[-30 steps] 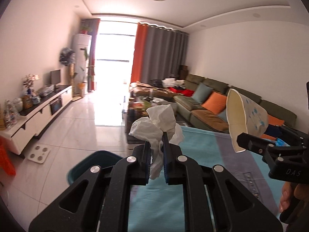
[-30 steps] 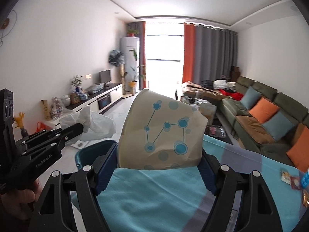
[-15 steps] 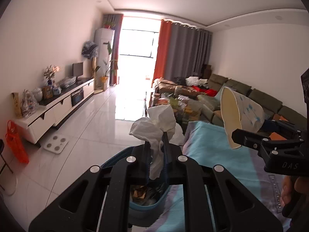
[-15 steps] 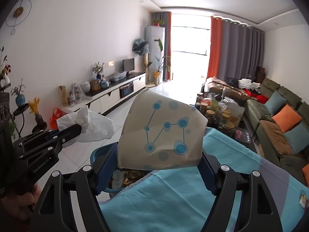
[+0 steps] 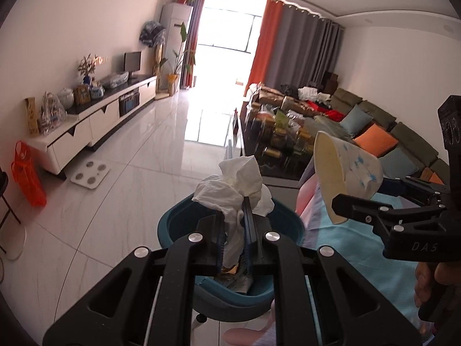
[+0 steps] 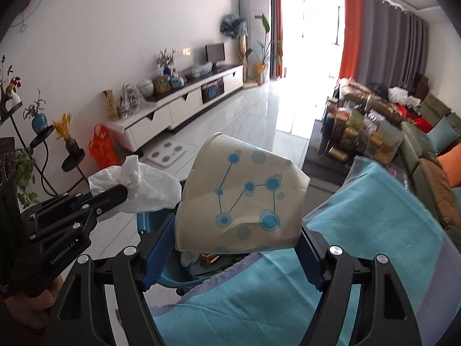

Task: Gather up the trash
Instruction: 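Carry the paper cup and tissue over the teal bin, then open both tools to drop the cup and tissue into the bin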

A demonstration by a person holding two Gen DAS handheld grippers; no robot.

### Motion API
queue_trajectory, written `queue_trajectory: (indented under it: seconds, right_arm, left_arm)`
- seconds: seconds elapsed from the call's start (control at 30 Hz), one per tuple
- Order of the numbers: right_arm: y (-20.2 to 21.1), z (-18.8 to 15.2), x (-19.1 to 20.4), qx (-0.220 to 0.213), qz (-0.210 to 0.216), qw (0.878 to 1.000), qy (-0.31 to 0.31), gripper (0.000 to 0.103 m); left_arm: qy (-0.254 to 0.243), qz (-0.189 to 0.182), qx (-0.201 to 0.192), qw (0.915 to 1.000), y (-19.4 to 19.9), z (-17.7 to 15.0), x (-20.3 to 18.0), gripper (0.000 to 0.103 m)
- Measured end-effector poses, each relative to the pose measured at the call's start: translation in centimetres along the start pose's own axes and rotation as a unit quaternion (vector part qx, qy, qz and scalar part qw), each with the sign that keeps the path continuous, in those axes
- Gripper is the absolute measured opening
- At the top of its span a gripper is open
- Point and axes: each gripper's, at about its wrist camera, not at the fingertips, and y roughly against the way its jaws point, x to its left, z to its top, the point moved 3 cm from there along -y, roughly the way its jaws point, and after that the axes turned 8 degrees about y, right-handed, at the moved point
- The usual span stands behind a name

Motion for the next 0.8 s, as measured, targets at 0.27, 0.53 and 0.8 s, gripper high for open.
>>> queue_trajectory:
  seconds: [0.27,0.53,0.8]
  right_arm:
    - [-4.6,-0.1,0.5,0.046,0.031,0.998,-0.001,0.075]
    - [-7.4,0.0,1.0,0.072,0.047,0.996,0.000,0.075]
    - [-9.2,0.2,0.8,0.091,0.063,0.994,0.000,0.075]
  left_arm:
    - [0.012,0.013,0.044,0.9989,-6.7,-0.8,2.5,0.011]
    - [0.026,0.023,0.080,0.9962,-12.3,-1.8,3.9,0.012]
    - [0.032,0.029,0.102,0.9939,-16.6,-2.2,4.8,0.025]
